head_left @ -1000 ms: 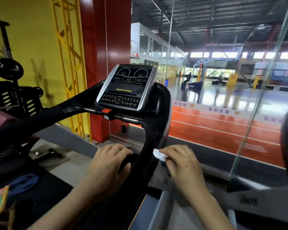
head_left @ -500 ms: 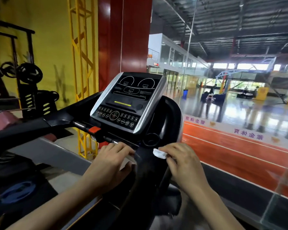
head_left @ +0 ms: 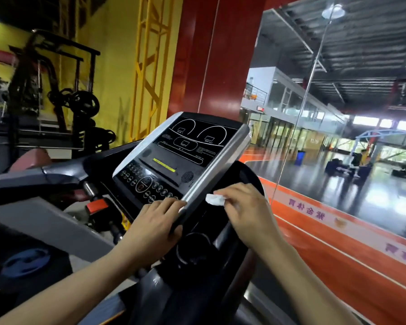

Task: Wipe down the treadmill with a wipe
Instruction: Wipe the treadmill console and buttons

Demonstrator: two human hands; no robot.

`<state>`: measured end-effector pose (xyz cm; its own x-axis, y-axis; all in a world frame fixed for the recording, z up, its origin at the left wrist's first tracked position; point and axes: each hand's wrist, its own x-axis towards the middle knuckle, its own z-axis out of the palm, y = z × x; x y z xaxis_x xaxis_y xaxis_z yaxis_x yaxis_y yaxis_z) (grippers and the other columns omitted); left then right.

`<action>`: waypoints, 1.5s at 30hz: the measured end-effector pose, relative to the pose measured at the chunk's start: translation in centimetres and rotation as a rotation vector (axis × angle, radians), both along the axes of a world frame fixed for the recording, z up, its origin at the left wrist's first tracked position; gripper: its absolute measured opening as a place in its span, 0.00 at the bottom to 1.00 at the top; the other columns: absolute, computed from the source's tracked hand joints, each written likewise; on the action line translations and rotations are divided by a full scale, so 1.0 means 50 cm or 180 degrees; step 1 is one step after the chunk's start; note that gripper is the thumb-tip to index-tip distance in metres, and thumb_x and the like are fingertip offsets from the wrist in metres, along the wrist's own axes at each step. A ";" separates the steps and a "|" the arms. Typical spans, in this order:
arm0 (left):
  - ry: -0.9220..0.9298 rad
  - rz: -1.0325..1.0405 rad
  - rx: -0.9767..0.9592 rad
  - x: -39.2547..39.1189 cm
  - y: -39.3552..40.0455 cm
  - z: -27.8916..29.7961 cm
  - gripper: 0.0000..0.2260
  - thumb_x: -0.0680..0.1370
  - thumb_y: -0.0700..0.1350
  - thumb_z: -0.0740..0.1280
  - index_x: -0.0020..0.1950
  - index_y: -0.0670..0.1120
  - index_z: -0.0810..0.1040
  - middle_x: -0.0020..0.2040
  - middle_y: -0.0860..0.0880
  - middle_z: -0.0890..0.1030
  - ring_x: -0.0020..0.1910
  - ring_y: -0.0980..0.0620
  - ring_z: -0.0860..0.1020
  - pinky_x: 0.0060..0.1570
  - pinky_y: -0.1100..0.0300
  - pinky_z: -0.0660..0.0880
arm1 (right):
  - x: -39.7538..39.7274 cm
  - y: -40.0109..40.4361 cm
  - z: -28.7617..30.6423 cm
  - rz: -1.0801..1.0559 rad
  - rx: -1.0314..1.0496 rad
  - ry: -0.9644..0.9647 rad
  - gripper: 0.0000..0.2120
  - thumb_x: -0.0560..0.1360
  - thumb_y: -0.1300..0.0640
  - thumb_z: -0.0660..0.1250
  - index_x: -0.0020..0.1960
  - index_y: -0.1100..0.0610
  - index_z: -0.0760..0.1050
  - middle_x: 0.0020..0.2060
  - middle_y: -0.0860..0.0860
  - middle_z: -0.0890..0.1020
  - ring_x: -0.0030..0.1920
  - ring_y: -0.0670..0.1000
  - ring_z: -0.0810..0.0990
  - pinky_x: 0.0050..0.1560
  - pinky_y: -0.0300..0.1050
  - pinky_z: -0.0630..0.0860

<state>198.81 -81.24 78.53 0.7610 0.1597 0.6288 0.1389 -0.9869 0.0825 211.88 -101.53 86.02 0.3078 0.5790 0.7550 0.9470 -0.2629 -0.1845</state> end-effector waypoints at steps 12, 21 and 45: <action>-0.0240 -0.0129 -0.0076 0.252 0.101 -0.012 0.28 0.84 0.60 0.51 0.83 0.52 0.57 0.79 0.47 0.67 0.76 0.44 0.68 0.76 0.47 0.61 | 0.255 0.211 0.252 -0.0603 0.0485 -0.1021 0.12 0.75 0.65 0.69 0.56 0.56 0.84 0.48 0.52 0.84 0.51 0.56 0.77 0.53 0.51 0.73; -0.0666 -0.0418 -0.0332 0.274 0.113 -0.054 0.26 0.85 0.58 0.49 0.84 0.55 0.56 0.80 0.52 0.65 0.78 0.51 0.65 0.77 0.46 0.55 | 0.397 0.380 0.335 -0.1650 -0.1408 -0.1569 0.09 0.72 0.67 0.69 0.50 0.59 0.84 0.44 0.56 0.81 0.51 0.59 0.79 0.45 0.46 0.69; -0.0881 -0.0523 -0.0384 0.282 0.117 -0.064 0.30 0.80 0.57 0.59 0.83 0.56 0.57 0.79 0.52 0.67 0.78 0.51 0.66 0.77 0.48 0.56 | 0.420 0.565 0.272 -0.0843 -0.2324 -0.0908 0.18 0.76 0.63 0.65 0.59 0.47 0.84 0.55 0.57 0.84 0.54 0.62 0.83 0.57 0.49 0.79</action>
<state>212.92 -75.40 75.36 0.5860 0.1348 0.7990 -0.0650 -0.9750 0.2122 232.87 -73.30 99.63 0.3564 0.8892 0.2867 0.8215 -0.4444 0.3572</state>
